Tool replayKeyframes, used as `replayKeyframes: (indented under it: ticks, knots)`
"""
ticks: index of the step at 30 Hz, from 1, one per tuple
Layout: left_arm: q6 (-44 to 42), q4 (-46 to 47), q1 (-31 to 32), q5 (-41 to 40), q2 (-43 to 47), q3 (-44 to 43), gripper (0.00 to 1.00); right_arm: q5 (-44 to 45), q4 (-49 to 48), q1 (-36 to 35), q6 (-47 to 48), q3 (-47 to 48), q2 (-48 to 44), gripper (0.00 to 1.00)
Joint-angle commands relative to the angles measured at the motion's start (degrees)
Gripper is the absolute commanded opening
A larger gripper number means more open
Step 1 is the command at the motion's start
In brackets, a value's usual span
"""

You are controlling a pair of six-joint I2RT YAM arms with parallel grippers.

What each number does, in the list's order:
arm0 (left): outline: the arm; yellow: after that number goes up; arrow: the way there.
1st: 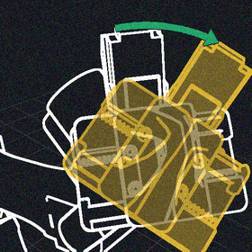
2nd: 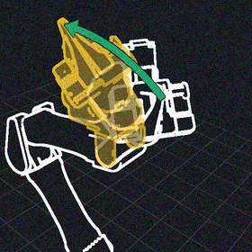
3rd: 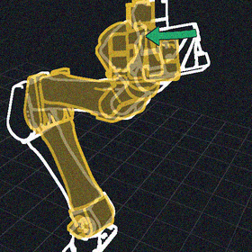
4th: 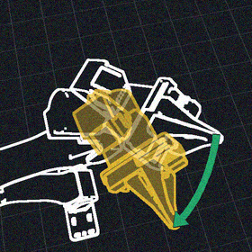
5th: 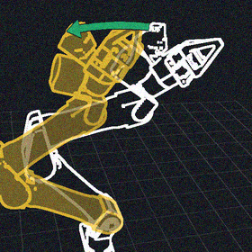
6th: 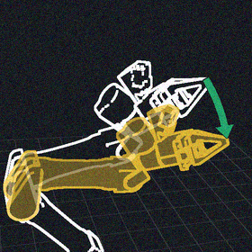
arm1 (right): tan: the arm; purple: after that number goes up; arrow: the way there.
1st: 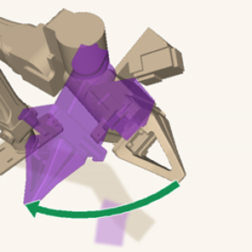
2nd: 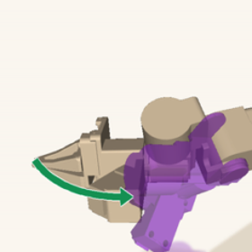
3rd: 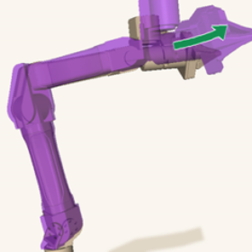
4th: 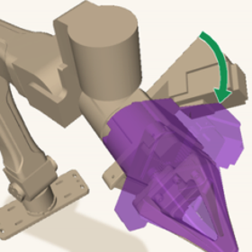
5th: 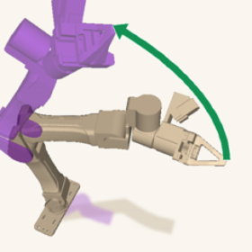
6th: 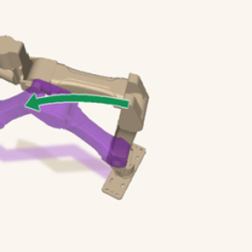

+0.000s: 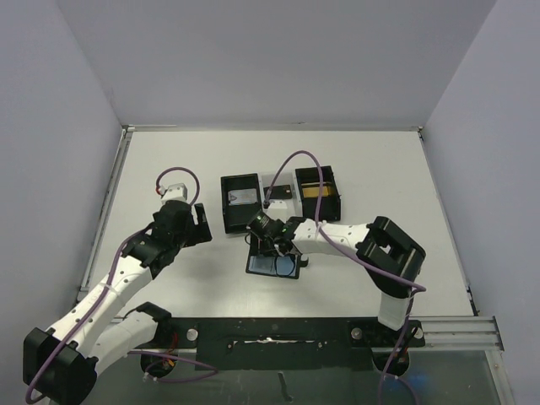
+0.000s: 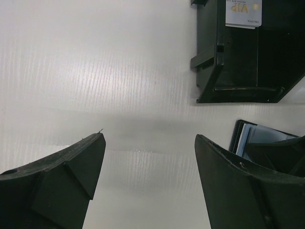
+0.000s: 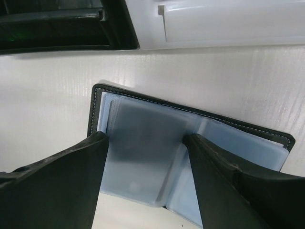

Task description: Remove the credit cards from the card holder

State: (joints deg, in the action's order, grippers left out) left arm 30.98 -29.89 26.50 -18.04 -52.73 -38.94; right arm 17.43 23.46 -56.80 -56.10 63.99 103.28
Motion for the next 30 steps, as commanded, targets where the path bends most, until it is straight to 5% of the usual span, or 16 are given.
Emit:
replayKeyframes:
  ticks: [1, 9, 14, 20, 26, 30]
  knots:
    - [-0.57, 2.64, -0.4, -0.6, -0.01, -2.69, 0.76, 0.57, 3.21, 0.05, -0.25, 2.76, 2.75, 0.65]
    - [-0.63, 2.81, -0.4, 0.16, -0.32, -2.58, 0.76, 0.68, 2.9, -0.07, 0.66, 2.54, 2.79, 0.56]
    - [-0.57, 3.63, -0.4, 3.01, -0.36, -2.04, 0.76, -5.0, -5.52, 1.06, 2.69, -1.31, -0.33, 0.46]
    - [3.38, 13.49, -0.4, 19.21, 0.64, 3.23, 0.73, -15.47, -18.04, 5.72, 2.08, -10.82, -5.08, 0.28]
    - [11.62, 32.45, 0.13, 40.01, -2.55, 11.06, 0.66, -23.16, -29.0, 8.44, 2.59, -17.74, -8.02, 0.28]
    - [13.86, 40.28, 3.52, 44.66, -6.9, 12.07, 0.65, -28.42, -35.9, 10.34, 1.18, -21.78, -9.04, 0.28]
